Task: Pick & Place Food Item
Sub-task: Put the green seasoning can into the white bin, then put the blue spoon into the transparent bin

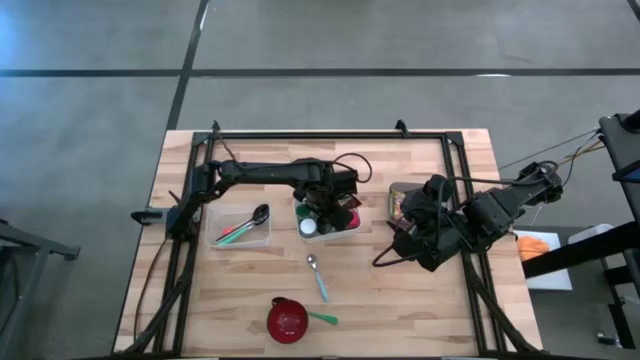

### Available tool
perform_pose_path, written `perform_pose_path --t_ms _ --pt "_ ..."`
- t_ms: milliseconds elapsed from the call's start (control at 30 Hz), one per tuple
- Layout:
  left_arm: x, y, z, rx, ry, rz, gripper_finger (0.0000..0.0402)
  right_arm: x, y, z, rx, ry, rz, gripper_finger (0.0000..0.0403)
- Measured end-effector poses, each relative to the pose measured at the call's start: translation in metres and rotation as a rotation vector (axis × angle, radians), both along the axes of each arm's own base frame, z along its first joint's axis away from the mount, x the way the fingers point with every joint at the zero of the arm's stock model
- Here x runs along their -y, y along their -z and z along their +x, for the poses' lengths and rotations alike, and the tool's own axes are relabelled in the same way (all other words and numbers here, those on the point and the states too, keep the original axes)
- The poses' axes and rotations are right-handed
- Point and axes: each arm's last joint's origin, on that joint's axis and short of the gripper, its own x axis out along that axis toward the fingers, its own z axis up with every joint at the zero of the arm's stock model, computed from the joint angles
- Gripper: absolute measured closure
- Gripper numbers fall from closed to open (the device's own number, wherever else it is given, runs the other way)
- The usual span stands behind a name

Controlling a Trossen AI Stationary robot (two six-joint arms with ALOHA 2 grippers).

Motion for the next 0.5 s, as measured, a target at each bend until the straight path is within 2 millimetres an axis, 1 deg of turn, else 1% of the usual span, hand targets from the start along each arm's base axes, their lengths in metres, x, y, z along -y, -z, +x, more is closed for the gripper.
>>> perform_pose_path --t_ms 133,233,300,367,500 --pt "0.0003 0.0000 0.0000 0.002 0.011 -0.002 0.0162 0.0000 0.0000 0.0000 0.000 0.000 0.000 0.0009" --pt "0.0004 0.0000 0.0001 0.002 0.012 -0.006 0.0105 0.0000 0.0000 0.0000 0.000 0.000 0.000 0.0009" --pt "0.0004 0.0000 0.0001 0.002 0.012 -0.006 0.0080 0.0000 0.0000 0.0000 0.000 0.000 0.000 0.0009" --pt "0.0004 0.0000 0.0000 0.002 0.012 -0.006 0.0064 0.0000 0.0000 0.0000 -0.001 -0.001 -0.001 0.0009" --pt "0.0006 -0.0035 -0.0009 0.011 0.020 -0.007 0.0056 0.0000 0.0000 0.0000 -0.006 -0.009 -0.007 0.0009"
